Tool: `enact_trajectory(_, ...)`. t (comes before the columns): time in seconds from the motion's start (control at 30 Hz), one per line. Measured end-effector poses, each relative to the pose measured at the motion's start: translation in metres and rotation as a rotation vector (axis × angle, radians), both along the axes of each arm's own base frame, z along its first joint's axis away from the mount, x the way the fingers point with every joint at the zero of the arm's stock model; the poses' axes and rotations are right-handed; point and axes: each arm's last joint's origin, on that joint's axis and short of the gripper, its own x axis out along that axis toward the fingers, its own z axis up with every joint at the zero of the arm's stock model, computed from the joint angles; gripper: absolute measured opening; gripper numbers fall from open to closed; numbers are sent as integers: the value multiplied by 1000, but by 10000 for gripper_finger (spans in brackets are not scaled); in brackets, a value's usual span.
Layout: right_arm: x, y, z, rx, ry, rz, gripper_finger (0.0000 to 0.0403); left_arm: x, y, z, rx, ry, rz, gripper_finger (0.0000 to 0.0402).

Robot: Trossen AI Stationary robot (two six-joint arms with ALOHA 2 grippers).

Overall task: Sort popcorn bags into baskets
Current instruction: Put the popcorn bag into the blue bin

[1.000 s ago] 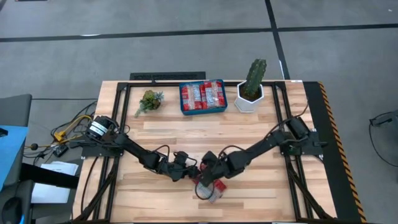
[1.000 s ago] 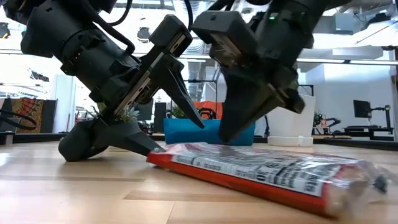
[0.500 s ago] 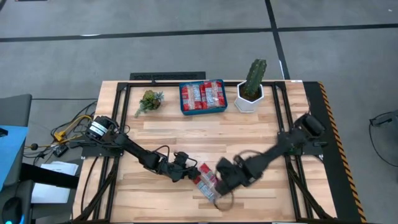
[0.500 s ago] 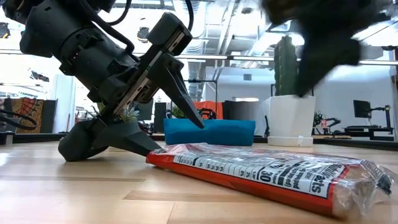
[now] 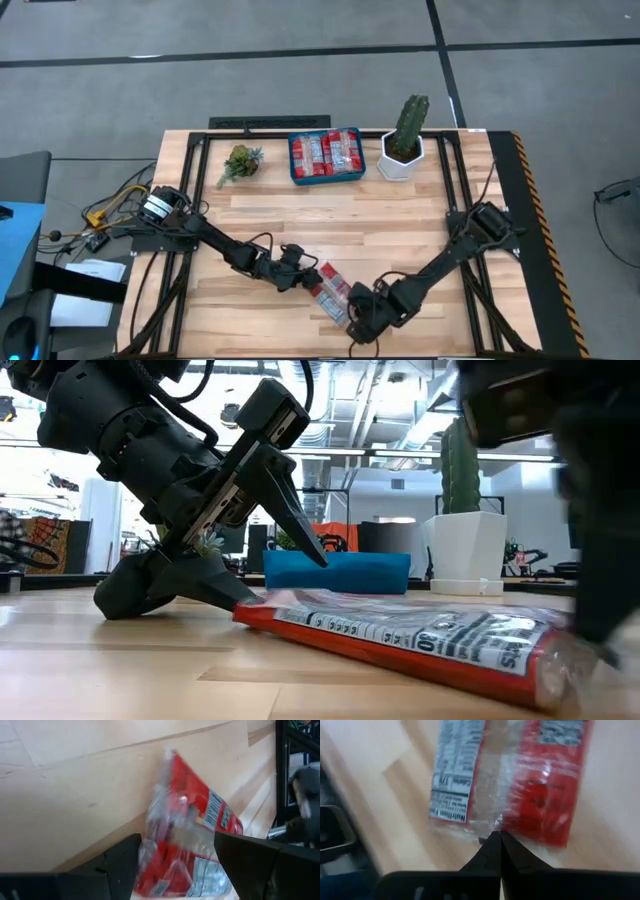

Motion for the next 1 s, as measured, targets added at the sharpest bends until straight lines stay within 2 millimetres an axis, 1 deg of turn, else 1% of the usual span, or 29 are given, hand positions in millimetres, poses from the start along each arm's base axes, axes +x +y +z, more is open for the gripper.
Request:
enact_trajectory(0.13,20,-14,-11,-5,-27,30,7,-1,0,-1,-9,13,-8,247)
enact_trajectory(0.23,33,-25,-15,20,-42,36,7,-1,0,-1,-12,22,-12,247)
enact_trajectory(0.3,36,-29,-13,32,-49,31,11,-1,0,-1,-16,18,-16,247)
enact_trajectory(0.4,36,-32,-9,20,-44,23,16,-1,0,-1,-19,16,-19,239)
enact_trajectory(0.5,31,-31,0,5,-59,36,14,-1,0,-1,-16,22,-30,210)
enact_trajectory(0.57,26,-31,8,-8,-57,42,11,-1,-1,-1,-5,22,-44,177)
enact_trajectory(0.67,21,-32,24,-18,-79,36,9,-1,-1,-2,4,32,-47,113)
enact_trajectory(0.77,11,-36,43,-47,-85,32,14,-1,-1,-2,25,28,-63,39)
enact_trajectory(0.8,8,-38,50,-53,-94,26,17,-1,-1,0,27,14,-72,21)
enact_trajectory(0.83,4,-41,57,-68,-98,18,19,0,0,1,27,0,-75,14)
enact_trajectory(1.0,-24,-55,92,-149,-81,-17,19,3,6,12,15,-21,-131,12)
